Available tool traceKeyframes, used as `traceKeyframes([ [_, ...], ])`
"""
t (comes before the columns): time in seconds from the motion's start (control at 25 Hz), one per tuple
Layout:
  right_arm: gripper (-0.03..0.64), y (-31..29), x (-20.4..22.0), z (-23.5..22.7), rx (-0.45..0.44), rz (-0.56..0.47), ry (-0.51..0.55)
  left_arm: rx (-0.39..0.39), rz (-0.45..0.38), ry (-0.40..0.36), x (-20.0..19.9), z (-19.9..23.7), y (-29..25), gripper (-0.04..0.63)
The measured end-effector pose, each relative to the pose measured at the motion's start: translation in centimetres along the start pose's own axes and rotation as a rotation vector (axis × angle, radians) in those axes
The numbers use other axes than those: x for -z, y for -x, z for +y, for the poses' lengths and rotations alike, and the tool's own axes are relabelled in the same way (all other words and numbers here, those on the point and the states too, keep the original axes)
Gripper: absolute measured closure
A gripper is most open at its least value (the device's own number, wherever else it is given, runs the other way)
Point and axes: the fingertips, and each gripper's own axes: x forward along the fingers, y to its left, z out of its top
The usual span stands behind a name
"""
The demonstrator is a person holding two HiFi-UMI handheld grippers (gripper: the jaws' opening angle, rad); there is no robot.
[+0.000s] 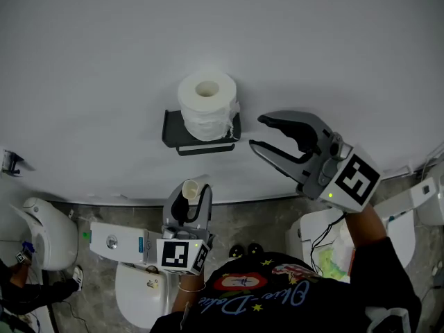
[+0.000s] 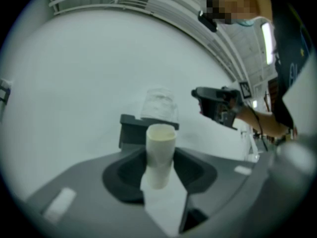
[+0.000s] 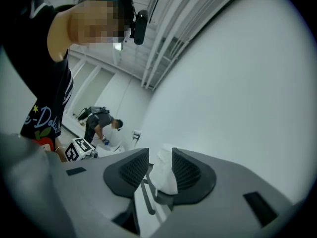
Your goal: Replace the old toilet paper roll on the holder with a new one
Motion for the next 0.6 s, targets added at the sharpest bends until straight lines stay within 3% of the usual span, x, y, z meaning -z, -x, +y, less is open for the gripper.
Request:
traceKeyframes([
  [0.16,0.466,-3.4,-2.0,-1.1,-0.109,0.105,0.139,0.005,-0.012,0.011,-0.3,0.0,0.0,0.428],
  [0.44,0.405,-7.6,-1.0,-0.6,-0.349,0.328,0.378,-0.042,-0.001,0.049,0.1,1.7,0.6,0.428],
  [0.6,0.403,-8.5,0.4,-0.8,-0.412,0.446,0.423,-0.062,-0.003,0.056,0.2,2.3,0.9,0.428],
])
